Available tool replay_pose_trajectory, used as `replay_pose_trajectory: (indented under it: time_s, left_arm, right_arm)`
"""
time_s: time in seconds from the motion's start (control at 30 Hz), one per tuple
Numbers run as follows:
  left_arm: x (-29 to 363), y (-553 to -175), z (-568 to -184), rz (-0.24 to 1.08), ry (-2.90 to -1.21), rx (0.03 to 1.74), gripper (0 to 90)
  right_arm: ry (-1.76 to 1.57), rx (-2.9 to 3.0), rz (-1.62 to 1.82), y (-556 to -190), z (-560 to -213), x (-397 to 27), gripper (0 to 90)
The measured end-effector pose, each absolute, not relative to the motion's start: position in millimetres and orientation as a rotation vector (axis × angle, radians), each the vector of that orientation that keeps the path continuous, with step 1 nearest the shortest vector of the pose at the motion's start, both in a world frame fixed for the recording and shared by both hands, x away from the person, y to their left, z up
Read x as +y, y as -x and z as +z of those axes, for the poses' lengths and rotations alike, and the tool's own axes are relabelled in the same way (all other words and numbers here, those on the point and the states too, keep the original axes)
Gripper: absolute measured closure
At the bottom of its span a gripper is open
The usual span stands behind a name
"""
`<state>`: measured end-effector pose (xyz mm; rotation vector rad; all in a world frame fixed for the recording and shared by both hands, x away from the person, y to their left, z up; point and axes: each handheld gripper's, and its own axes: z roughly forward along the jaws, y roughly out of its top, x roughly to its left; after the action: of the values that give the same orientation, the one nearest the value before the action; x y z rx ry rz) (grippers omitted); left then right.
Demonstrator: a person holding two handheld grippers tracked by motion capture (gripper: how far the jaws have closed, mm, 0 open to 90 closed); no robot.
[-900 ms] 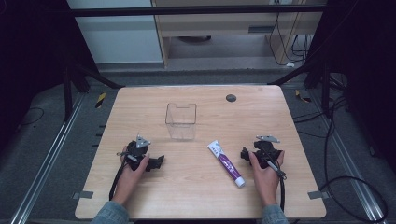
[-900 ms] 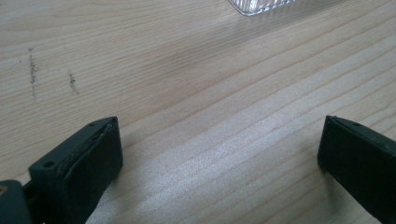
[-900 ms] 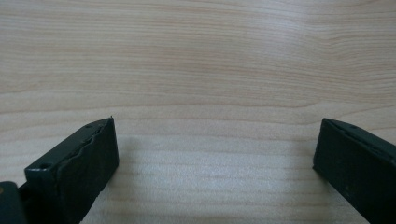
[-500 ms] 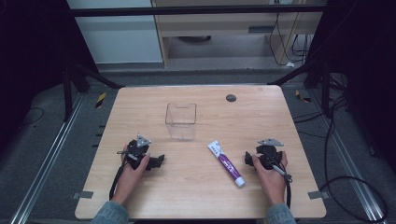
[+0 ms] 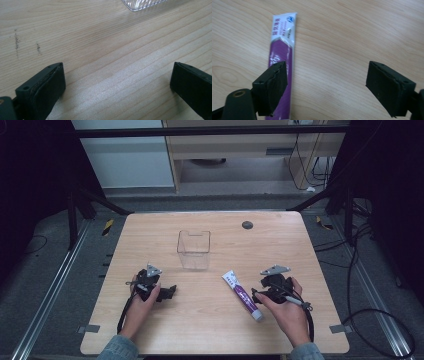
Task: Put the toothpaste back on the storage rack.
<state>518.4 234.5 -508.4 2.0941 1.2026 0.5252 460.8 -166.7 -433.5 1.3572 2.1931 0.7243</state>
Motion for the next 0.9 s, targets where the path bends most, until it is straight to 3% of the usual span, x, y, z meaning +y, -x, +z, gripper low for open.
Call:
replay_pose_trajectory:
  time_s: [0.5,0.9]
  left_arm:
    - [234,-518,-508,0.525,-2.094,1.203,0.0]
    - [234,-519,-508,0.527,-2.095,1.201,0.0]
  right_arm:
    - [-1.297,2.35,0.647,-495,-414,-132,40.1]
    - [-1.279,2.438,0.599,-512,-414,-106,46.8]
